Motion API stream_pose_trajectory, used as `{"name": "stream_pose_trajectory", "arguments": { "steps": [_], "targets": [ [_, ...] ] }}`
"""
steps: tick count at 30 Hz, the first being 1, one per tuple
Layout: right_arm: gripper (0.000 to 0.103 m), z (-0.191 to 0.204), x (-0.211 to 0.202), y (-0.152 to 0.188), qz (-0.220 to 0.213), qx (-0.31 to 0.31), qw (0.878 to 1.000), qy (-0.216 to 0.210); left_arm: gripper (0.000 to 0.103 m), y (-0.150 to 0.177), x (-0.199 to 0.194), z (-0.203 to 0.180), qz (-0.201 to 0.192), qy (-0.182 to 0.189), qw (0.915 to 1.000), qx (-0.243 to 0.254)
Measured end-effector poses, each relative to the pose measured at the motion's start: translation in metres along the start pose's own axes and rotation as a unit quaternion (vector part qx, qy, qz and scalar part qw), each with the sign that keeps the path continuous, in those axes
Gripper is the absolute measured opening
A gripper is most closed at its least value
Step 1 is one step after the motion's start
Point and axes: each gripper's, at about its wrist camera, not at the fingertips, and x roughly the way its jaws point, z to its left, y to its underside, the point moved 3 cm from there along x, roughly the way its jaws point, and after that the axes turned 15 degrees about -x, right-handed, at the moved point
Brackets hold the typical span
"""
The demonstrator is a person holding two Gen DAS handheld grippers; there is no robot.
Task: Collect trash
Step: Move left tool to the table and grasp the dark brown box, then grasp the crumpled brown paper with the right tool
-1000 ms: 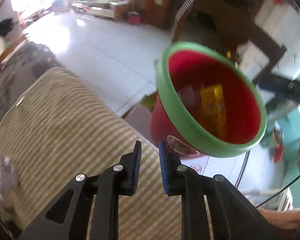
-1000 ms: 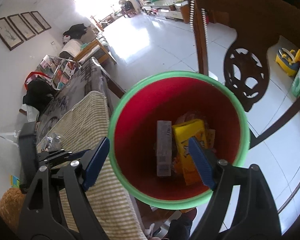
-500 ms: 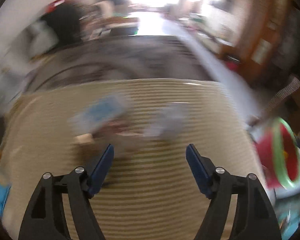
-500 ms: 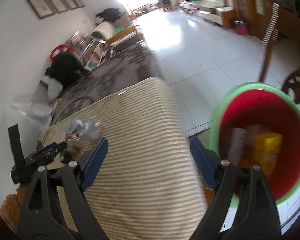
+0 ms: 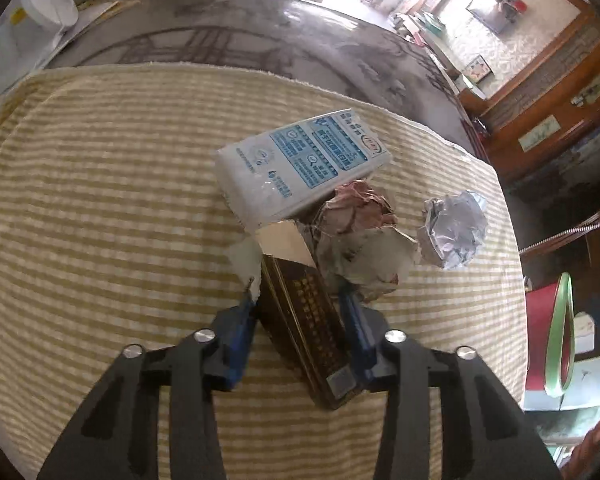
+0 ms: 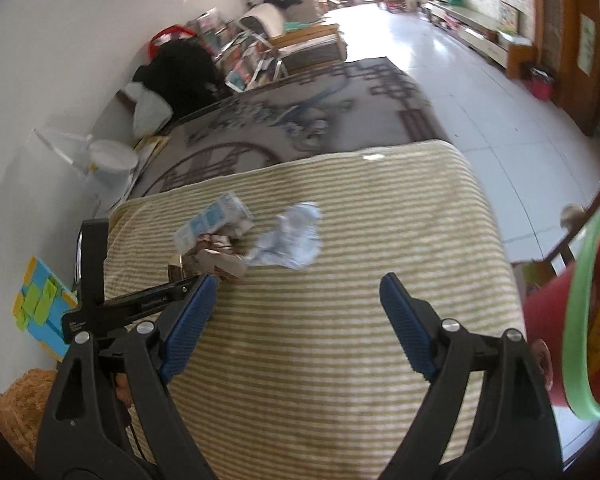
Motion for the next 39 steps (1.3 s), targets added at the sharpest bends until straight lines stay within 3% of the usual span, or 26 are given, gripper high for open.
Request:
{"name": "stream_pose_trajectory", "arguments": {
  "steps": [9,17,19,20,21,23,28,35,39],
  "targets": [
    [0.082,0.065,0.086,-0.031,0.057,-0.057,0.995,-0.063,0.027,-0.004,-0.056,0.034,-0.049,0.017,0.9987,0.007],
    [0.082,0.097,0.151,-0.029,0.109,-0.094,0.988,-0.056,0.027,-0.005,-0.098,0.051,-0.095,0.013,0.9953,0.012],
    [0.072,0.101,0.163,-0.024,0.126,-0.101,0.985,-0.054,0.028,-0.003,-0.104,0.055,-0.100,0.013,0.9948,0.014],
    [0.049,0.103,0.166,-0.021,0.135,-0.102,0.984,-0.058,0.028,-0.002,-0.106,0.055,-0.102,0.012,0.9946,0.016],
    [0.043,0.104,0.163,-0.019,0.133,-0.101,0.984,-0.062,0.028,-0.002,-0.108,0.055,-0.103,0.012,0.9944,0.018],
    [0.042,0.105,0.151,-0.020,0.114,-0.101,0.986,-0.061,0.028,-0.002,-0.108,0.051,-0.107,0.013,0.9939,0.023],
    [0.042,0.101,0.091,-0.023,0.055,-0.097,0.992,-0.060,0.028,0.001,-0.116,0.038,-0.115,0.020,0.9926,0.034],
    [0.042,0.080,0.001,-0.022,-0.024,-0.064,0.998,-0.017,0.028,0.007,-0.130,0.002,-0.137,0.030,0.9880,0.066],
    [0.042,0.065,-0.027,-0.020,-0.048,-0.050,0.998,-0.002,0.028,0.012,-0.134,-0.021,-0.142,0.035,0.9854,0.087]
  ]
}}
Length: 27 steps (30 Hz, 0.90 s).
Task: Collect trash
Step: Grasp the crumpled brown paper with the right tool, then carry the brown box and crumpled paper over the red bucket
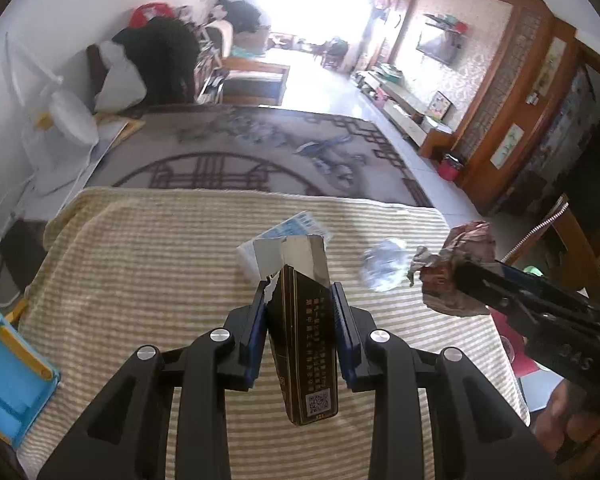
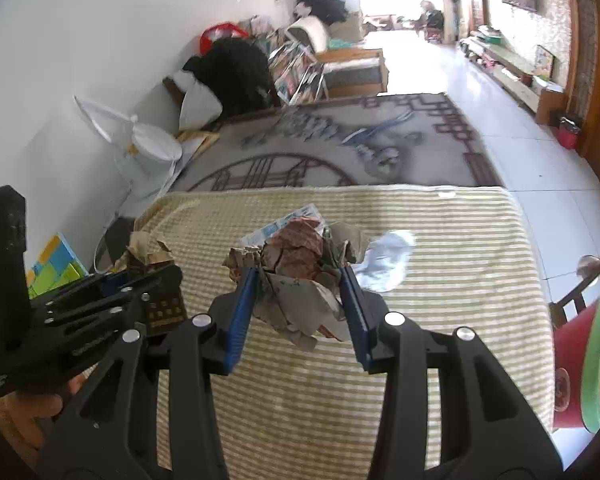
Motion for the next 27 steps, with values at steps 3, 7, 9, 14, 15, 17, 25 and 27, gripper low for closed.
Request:
{"name": "stream_pose_trajectory", "arguments": {
  "steps": [3,7,9,14,15,17,25,27],
  "targets": [
    [0.042,-0.012,-0.014,0.004,-0.011,0.007,1.000,0.013,0.028,0.005,-0.001,-0.018,0.000,0.010,0.9999,0.012],
    [0.042,-0.029,-0.029,0.013,-0.020,0.019,0.999,0.017,0.029,0.013,-0.004,-0.041,-0.002,0.014,0.9995,0.026],
    [0.042,-0.038,-0.037,0.017,-0.023,0.025,0.999,0.019,0.029,0.016,-0.005,-0.053,-0.003,0.015,0.9993,0.033],
    [0.042,-0.057,-0.055,0.028,-0.033,0.035,0.999,0.020,0.029,0.026,-0.006,-0.079,-0.004,0.014,0.9989,0.044],
    [0.042,-0.061,-0.057,0.029,-0.034,0.036,0.999,0.020,0.029,0.028,-0.007,-0.084,-0.004,0.015,0.9988,0.046],
    [0.042,-0.068,-0.064,0.033,-0.036,0.038,0.998,0.020,0.029,0.033,-0.009,-0.096,-0.007,0.014,0.9985,0.052],
    [0.042,-0.097,-0.086,0.044,-0.047,0.044,0.998,0.016,0.029,0.048,-0.013,-0.135,-0.018,0.014,0.9975,0.067],
    [0.042,-0.101,-0.089,0.046,-0.049,0.044,0.998,0.016,0.029,0.050,-0.015,-0.144,-0.021,0.014,0.9972,0.070]
  ]
}}
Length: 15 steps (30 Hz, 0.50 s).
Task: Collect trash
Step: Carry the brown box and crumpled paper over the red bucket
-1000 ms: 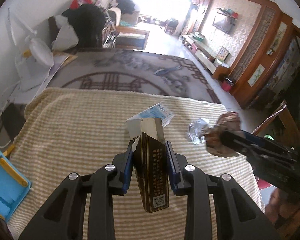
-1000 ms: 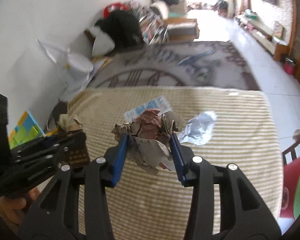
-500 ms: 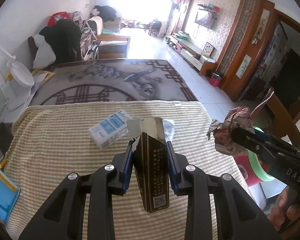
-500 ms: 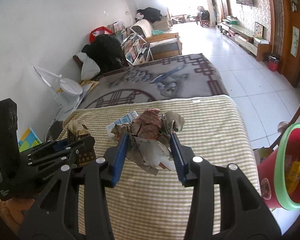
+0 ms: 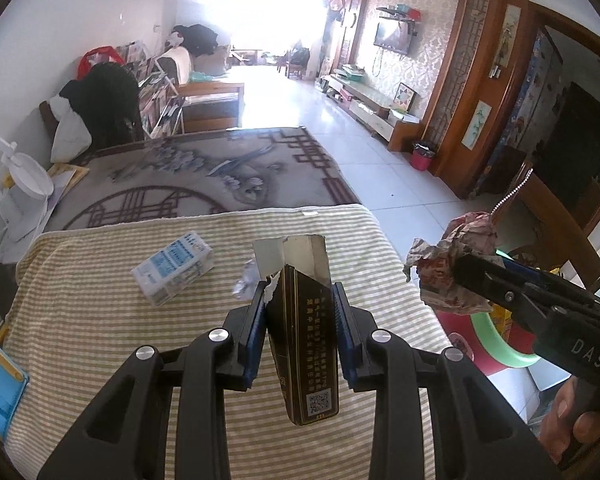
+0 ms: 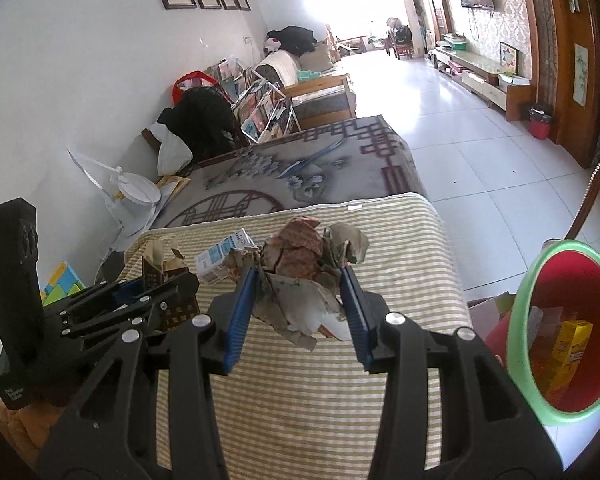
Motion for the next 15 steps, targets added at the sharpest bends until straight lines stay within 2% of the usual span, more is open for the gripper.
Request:
{"name": "stream_pose_trajectory", "arguments": {
  "steps": [15],
  "targets": [
    [0.042,-0.050,-0.033,0.011,-0.019,0.018,1.000,0.004,0.029,0.012,0.000,-0.067,-0.004,0.006,0.9996,0.027]
  ]
}}
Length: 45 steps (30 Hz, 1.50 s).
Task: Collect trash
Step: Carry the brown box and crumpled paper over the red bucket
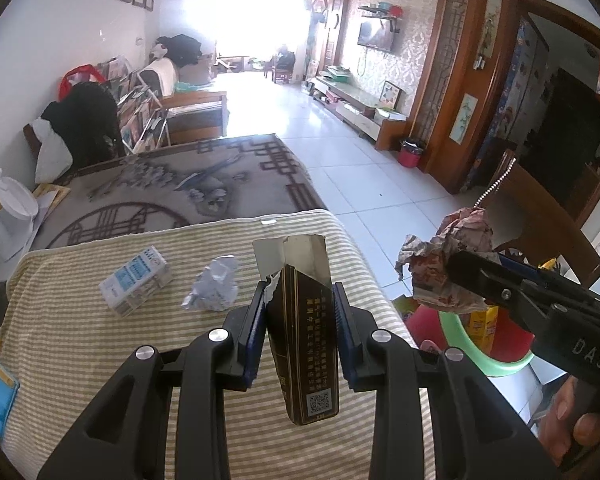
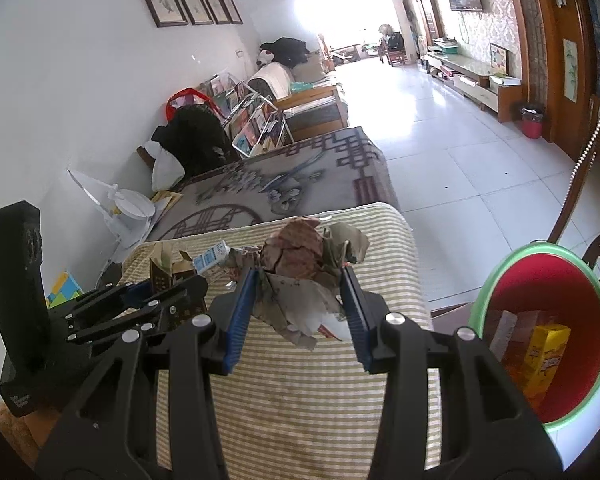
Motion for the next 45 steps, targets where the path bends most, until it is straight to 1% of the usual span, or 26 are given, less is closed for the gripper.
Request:
{"name": "stream_pose_trajectory", "arguments": {
  "steps": [6,12,24,31,36,41,45],
  "targets": [
    [0.042,-0.017,-0.010,0.005,-0.004,0.010,1.000,0.003,0.029,0.003,0.004,-0.020,0.003,0.000,0.9999,0.011],
    [0.042,-0.042,-0.021,0.012,-0.008,0.026,1.000,0.012,0.029,0.008,0.009,-0.047,0.009,0.004,0.9996,0.027],
    [0.042,-0.099,-0.053,0.030,-0.015,0.066,0.996,0.058,0.029,0.020,0.030,-0.105,0.032,0.036,0.9967,0.065],
    [0.042,-0.137,-0.074,0.045,-0.017,0.094,0.991,0.091,0.029,0.030,0.046,-0.146,0.049,0.059,0.9926,0.095],
    [0.042,-0.165,-0.091,0.064,-0.015,0.120,0.986,0.119,0.029,0.039,0.058,-0.171,0.062,0.077,0.9887,0.113],
    [0.042,-0.192,-0.100,0.078,-0.006,0.143,0.979,0.142,0.029,0.049,0.073,-0.198,0.074,0.098,0.9829,0.137],
    [0.042,-0.210,-0.107,0.089,0.000,0.156,0.975,0.157,0.029,0.059,0.089,-0.217,0.105,0.120,0.9774,0.139]
  ]
}}
